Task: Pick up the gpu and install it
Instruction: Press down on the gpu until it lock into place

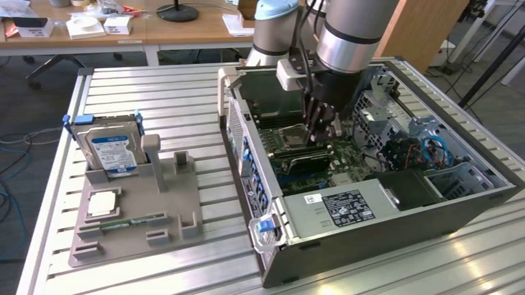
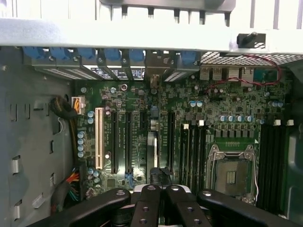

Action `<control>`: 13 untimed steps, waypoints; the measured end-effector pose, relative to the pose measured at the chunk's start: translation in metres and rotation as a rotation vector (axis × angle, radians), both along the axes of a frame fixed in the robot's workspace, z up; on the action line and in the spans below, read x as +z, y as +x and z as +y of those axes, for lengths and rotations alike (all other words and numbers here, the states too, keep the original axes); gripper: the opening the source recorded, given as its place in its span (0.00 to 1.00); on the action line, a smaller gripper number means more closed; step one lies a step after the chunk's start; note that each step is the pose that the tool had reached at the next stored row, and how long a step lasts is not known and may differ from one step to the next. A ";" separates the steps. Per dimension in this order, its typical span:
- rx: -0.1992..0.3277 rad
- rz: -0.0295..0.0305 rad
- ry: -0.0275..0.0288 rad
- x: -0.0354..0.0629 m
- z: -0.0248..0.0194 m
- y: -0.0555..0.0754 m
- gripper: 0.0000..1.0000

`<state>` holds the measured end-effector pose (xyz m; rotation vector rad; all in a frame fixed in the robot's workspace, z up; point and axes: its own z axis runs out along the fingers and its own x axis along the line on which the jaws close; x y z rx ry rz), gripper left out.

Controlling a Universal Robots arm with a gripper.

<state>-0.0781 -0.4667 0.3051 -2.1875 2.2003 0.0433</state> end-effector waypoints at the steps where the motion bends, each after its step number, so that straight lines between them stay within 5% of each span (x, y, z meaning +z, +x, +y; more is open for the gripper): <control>1: 0.000 0.0000 -0.0001 -0.0018 0.0000 0.000 0.10; 13: 0.000 -0.0001 0.0003 -0.0094 -0.0005 0.000 0.10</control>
